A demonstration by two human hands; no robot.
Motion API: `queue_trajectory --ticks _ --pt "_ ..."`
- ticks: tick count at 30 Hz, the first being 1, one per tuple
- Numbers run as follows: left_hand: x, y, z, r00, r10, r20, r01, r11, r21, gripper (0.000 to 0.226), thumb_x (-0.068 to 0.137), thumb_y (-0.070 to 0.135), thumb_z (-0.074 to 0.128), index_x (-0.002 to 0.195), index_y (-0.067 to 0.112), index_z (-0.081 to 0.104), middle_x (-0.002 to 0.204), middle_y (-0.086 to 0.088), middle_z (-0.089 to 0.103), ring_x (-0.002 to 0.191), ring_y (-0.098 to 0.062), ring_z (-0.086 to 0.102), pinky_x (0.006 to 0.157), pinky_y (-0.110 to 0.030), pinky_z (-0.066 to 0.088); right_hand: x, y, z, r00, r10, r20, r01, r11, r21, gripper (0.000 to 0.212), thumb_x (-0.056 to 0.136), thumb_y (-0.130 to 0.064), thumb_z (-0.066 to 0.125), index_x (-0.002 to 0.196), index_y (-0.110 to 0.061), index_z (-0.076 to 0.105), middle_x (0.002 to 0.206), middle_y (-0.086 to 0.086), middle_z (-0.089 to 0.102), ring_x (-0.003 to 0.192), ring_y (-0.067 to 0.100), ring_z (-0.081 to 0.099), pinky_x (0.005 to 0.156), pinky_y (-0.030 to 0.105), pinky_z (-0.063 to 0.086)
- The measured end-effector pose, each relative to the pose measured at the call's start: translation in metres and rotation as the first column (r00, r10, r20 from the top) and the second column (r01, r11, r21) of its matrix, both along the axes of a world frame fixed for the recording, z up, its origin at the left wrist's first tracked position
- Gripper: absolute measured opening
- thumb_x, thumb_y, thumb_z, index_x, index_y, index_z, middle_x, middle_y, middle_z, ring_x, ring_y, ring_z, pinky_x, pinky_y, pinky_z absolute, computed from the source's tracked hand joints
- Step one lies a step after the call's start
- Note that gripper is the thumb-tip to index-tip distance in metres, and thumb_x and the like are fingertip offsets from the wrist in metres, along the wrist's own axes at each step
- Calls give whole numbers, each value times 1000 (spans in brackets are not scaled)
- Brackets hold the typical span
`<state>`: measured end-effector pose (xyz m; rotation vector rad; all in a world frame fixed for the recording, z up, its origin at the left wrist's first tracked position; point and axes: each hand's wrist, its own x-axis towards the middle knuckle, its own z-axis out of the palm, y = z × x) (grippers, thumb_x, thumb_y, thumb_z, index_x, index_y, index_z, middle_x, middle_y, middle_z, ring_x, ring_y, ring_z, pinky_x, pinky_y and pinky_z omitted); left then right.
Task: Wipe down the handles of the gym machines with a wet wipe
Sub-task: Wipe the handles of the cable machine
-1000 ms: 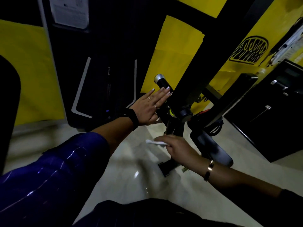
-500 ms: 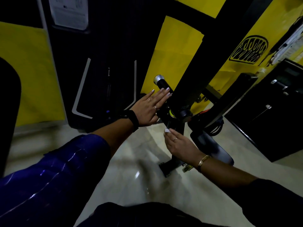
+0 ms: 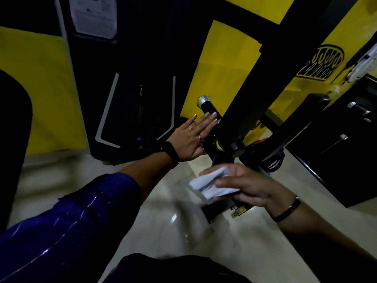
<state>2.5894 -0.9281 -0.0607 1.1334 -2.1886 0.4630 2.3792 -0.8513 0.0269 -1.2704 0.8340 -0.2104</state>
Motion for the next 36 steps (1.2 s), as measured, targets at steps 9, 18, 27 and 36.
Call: queue_trajectory --ticks 9,18,27,36 --pt "5 1 5 999 -38 -28 38 999 9 60 99 39 7 149 8 19 156 -16 27 145 -28 26 118 -47 20 -82 -84 64 943 -308 126 333 889 -316 19 61 -21 88 74 -12 78 76 10 73 65 16 70 61 22 58" --pt "7 -4 7 995 -98 -14 97 993 -59 68 87 31 34 148 2 21 153 -24 30 145 -31 24 120 -44 18 -4 -165 87 973 -149 174 226 748 -624 39 102 -6 34 118 -26 64 116 -14 67 108 0 61 89 14 46" --pt "15 -14 10 978 -204 40 206 975 -80 70 99 46 10 145 -5 27 152 -27 32 145 -34 24 121 -41 15 85 -188 97 814 -20 -580 -568 -235 -789 48 77 11 52 122 -2 65 121 22 63 110 23 57 96 21 41" --pt "24 -19 7 966 -212 149 231 966 -119 67 99 44 11 144 -5 25 151 -28 30 144 -34 24 121 -41 12 86 -211 83 499 230 -835 -766 -334 -549 55 73 14 40 122 3 62 138 16 47 135 39 23 106 50 30"
